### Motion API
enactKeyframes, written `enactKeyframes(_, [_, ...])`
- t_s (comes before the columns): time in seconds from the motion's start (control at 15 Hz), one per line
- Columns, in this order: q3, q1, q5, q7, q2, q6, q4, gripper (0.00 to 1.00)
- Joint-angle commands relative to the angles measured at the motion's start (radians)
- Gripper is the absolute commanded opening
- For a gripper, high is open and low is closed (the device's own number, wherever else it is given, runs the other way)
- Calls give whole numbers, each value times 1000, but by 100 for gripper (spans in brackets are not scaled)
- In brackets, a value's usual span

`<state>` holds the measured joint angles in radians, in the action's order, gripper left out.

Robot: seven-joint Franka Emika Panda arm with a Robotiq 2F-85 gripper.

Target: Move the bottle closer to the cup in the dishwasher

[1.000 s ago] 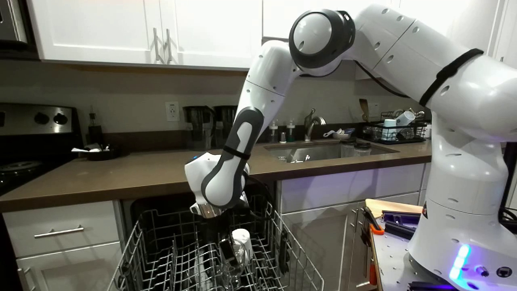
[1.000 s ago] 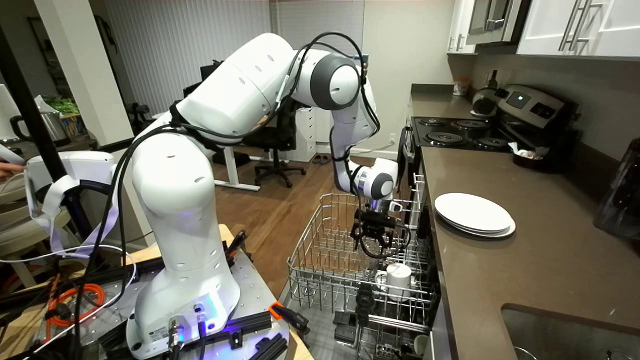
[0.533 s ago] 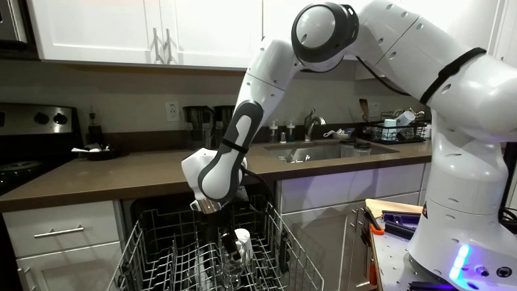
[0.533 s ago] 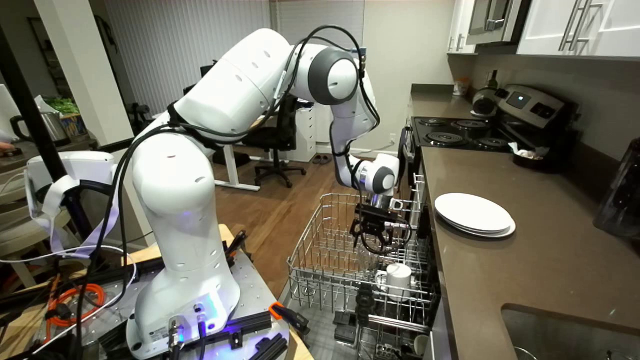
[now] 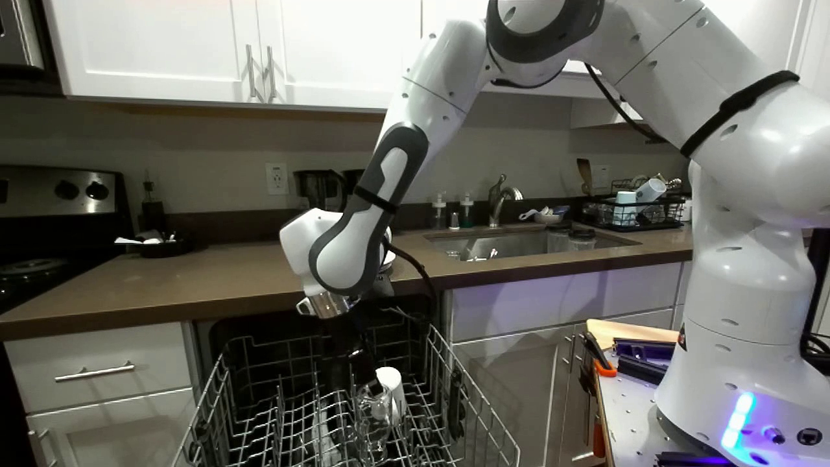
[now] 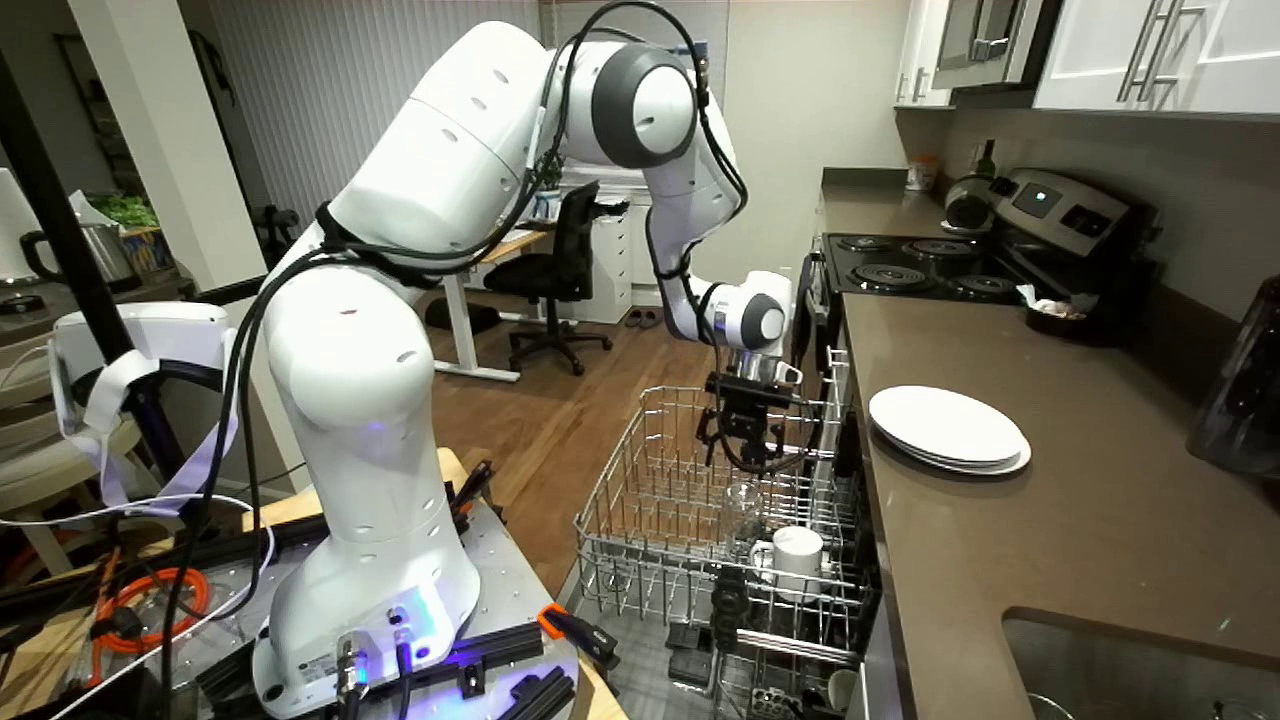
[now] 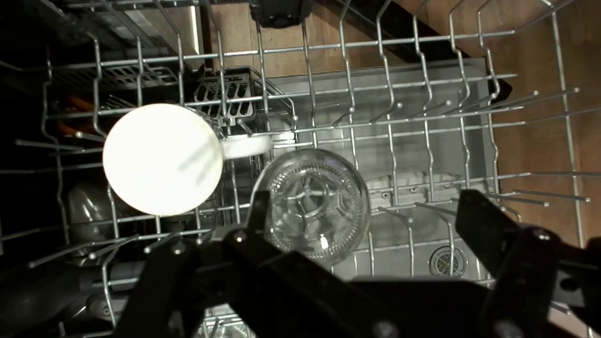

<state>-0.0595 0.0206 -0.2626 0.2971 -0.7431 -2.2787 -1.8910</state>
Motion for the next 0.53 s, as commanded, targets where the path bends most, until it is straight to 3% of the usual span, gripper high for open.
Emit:
enactKeyframes(0.0, [19,51,-27,-72,132,5,-118,100])
enactKeyframes(0.47, [43,165,-153,-302,391,-60,-366,100])
